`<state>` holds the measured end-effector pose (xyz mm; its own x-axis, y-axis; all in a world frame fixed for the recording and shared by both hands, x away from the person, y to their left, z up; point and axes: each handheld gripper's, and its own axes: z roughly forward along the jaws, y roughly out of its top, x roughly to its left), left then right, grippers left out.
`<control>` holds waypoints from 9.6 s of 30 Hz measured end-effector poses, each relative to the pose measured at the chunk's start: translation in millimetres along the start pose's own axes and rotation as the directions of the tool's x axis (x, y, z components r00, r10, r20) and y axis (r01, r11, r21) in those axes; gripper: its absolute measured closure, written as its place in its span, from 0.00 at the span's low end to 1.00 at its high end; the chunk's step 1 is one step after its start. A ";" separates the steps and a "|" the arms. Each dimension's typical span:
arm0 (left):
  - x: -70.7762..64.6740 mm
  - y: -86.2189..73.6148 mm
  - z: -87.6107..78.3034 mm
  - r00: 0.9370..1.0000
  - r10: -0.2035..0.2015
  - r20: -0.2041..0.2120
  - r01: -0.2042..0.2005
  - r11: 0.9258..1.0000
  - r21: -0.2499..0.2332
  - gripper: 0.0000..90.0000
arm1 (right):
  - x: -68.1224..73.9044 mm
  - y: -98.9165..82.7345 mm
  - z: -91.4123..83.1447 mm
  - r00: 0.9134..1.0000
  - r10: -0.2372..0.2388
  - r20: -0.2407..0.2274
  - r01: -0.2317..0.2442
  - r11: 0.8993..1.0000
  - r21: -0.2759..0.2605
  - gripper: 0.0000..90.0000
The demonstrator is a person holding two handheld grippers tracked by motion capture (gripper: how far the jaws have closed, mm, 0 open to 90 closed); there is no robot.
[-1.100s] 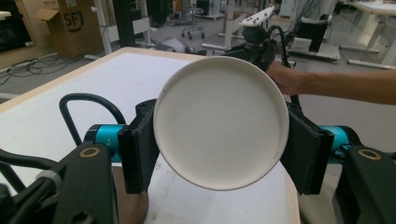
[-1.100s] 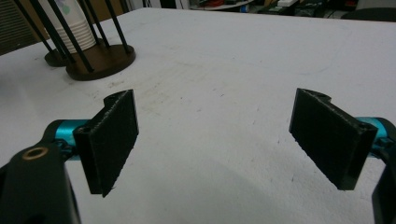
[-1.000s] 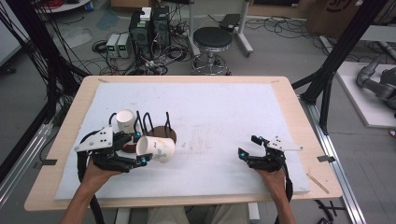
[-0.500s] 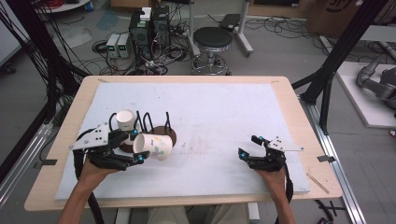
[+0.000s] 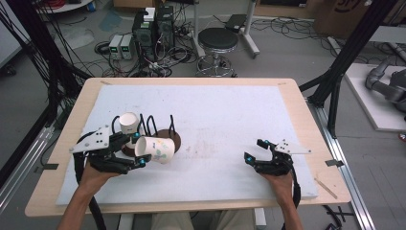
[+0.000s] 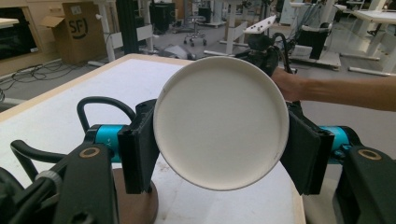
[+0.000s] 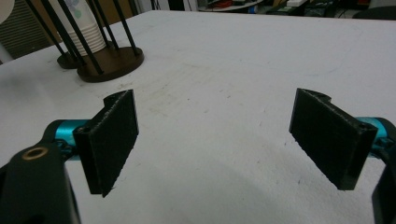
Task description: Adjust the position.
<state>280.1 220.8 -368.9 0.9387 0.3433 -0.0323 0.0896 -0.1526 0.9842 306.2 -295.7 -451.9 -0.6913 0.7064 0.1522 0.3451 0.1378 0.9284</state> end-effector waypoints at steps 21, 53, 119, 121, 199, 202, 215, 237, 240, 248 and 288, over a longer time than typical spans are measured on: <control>-2.1 4.4 12.1 0.999 0.004 0.041 -0.004 1.000 -0.007 0.39 | 24.5 37.5 -1.1 0.988 -0.100 -0.117 0.100 0.995 -0.008 0.19; -3.1 2.4 44.5 0.993 -0.020 0.119 0.020 1.000 0.000 0.39 | 74.7 97.0 34.4 0.877 -0.232 -0.420 0.259 0.966 0.006 0.18; -10.4 15.1 84.8 0.969 -0.029 0.245 0.034 0.999 -0.016 0.39 | 125.5 120.5 85.9 0.706 -0.326 -0.629 0.450 0.892 0.044 0.18; -10.5 15.1 84.9 0.969 -0.030 0.246 0.036 0.999 -0.017 0.39 | 126.0 120.0 87.0 0.705 -0.323 -0.631 0.453 0.890 0.051 0.18; -17.7 -7.0 70.9 0.995 -0.031 0.094 0.003 0.958 0.286 0.06 | 126.4 122.9 87.0 0.758 -0.327 -0.565 0.578 0.737 0.349 0.35; -17.8 -6.6 72.0 0.995 -0.029 0.100 -0.005 0.948 0.318 0.06 | 130.1 125.3 88.6 0.752 -0.338 -0.566 0.608 0.688 0.397 0.35; -22.4 -7.1 83.4 0.993 -0.027 0.116 -0.026 0.903 0.429 0.06 | 143.2 121.3 99.6 0.724 -0.350 -0.594 0.672 0.551 0.495 0.35; -17.2 -8.2 95.9 0.989 -0.062 0.137 -0.027 0.823 0.568 0.17 | 158.4 124.9 113.5 0.698 -0.376 -0.610 0.716 0.398 0.573 0.35; -15.4 -6.9 98.8 0.987 -0.068 0.147 -0.028 0.821 0.570 0.19 | 157.9 125.8 114.4 0.698 -0.376 -0.609 0.715 0.397 0.575 0.35; -11.6 1.1 102.1 0.986 -0.061 0.154 -0.043 0.806 0.590 0.19 | 155.6 126.7 114.6 0.701 -0.372 -0.608 0.712 0.400 0.577 0.35; -14.4 8.0 121.6 0.968 -0.047 0.248 -0.108 0.811 0.574 0.37 | 164.0 124.4 119.9 0.670 -0.373 -0.641 0.741 0.390 0.547 0.35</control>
<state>307.8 102.0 -381.7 0.9867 0.1094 -0.1203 0.1625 -0.6932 0.7022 311.9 -79.5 -352.1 -0.9994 -0.0234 -0.0273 -0.0303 0.9568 0.2893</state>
